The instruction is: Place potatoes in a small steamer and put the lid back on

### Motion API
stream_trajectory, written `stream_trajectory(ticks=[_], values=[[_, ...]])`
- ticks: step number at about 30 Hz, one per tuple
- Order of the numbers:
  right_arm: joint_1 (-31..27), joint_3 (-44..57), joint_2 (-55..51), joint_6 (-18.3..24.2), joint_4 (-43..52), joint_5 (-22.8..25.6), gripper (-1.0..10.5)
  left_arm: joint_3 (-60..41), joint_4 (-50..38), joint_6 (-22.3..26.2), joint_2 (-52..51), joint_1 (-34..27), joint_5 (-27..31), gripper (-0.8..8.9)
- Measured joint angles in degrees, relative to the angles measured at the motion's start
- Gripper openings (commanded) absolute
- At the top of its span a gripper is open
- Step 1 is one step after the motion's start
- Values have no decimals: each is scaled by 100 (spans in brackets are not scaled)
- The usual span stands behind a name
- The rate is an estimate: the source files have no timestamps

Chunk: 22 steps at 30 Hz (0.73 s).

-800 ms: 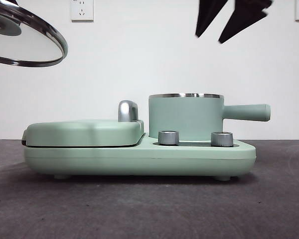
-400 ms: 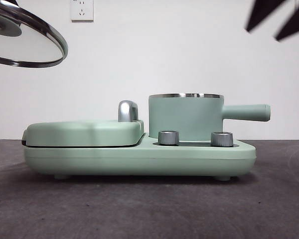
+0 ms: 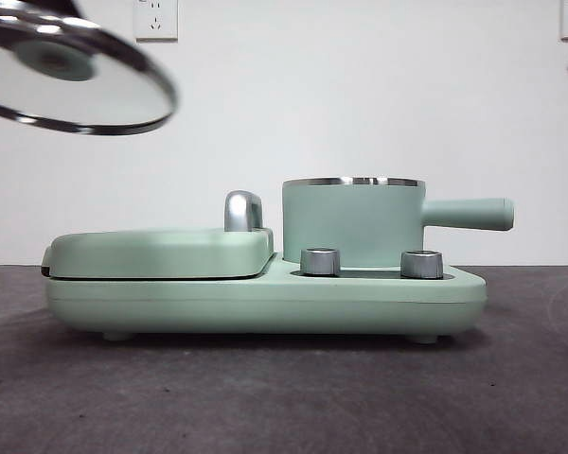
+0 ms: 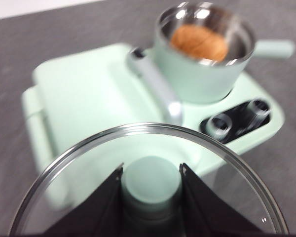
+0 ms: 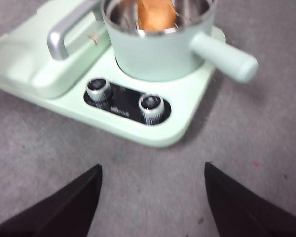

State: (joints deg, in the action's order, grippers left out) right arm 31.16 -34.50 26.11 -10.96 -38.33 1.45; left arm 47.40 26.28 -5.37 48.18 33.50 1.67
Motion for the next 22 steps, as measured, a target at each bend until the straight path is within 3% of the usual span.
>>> stream_trajectory(ticks=[14, 22], values=[[0, 0, -181, -44, -273, 7, 325, 46, -3283, 304, 2166, 267, -319, 13], [0, 0, -181, -46, -280, 7, 325, 669, -3932, 647, 3392, 382, -315, 13]])
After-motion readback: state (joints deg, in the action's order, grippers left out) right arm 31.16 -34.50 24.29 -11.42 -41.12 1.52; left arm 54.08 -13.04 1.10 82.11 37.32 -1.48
